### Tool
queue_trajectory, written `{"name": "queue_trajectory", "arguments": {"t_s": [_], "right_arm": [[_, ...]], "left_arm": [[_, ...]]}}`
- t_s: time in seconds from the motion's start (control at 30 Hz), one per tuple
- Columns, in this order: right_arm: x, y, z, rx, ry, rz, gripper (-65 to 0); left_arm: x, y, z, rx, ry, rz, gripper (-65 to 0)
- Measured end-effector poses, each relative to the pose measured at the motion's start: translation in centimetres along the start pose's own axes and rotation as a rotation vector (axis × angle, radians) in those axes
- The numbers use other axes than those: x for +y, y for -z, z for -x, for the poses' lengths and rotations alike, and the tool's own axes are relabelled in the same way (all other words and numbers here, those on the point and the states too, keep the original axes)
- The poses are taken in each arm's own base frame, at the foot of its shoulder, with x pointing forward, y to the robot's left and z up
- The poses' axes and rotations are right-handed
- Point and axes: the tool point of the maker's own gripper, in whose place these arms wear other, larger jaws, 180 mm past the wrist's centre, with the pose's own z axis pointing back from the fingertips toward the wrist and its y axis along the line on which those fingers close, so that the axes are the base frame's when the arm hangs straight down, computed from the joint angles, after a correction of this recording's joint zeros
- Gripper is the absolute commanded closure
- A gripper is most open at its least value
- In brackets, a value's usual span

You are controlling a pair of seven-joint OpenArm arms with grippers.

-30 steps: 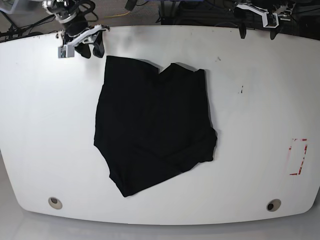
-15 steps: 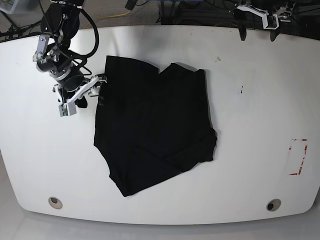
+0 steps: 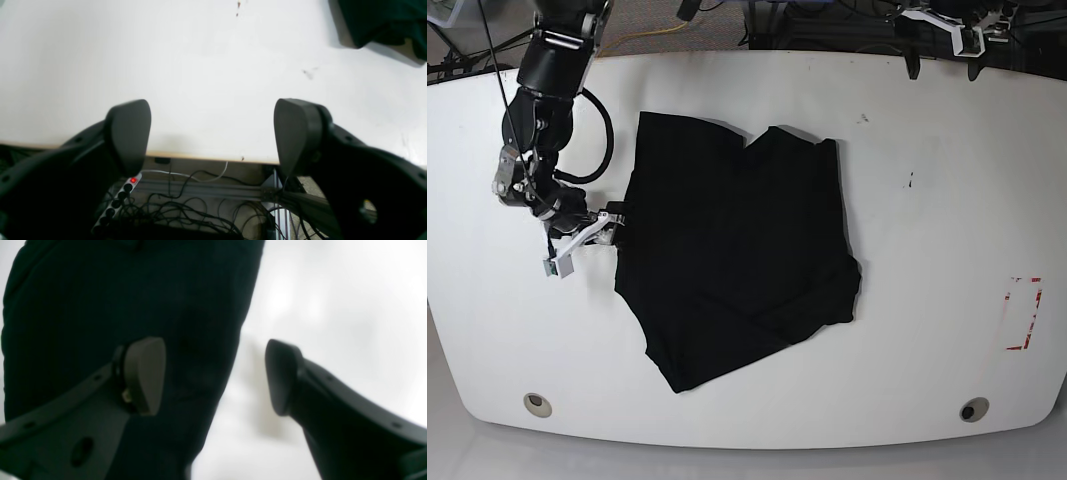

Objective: Fold the T-shirt properly
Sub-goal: 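Lower the right gripper to the black T-shirt's edge and grasp it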

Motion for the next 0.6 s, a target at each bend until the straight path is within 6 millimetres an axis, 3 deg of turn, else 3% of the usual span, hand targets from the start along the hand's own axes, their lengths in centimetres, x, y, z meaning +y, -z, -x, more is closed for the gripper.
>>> {"name": "queue_trajectory", "arguments": {"t_s": [0.2,0.4,0.5,0.6], "right_arm": [[-0.9,1.9,0.9,0.048,0.073,-0.015,-44.4],[0.7,3.1,1.3,0.002,0.119,-0.063,-44.1],[1.8,3.7,1.6,0.002,0.130,-0.086,-36.9],[2.6,4.2,2.0,-0.001,0.146,-0.101,-22.8]], "left_arm": [[-0.1,0.4,-0.4,-0.015,-0.002,0.000,-53.9],[-0.3,1.1,-1.2,-0.044,-0.007,0.006,-53.7],[-0.3,1.2,-1.2,-0.047,-0.007,0.007,-53.7],[-1.0,1.8,-1.8,-0.067,-0.013,0.024,-53.7]]}}
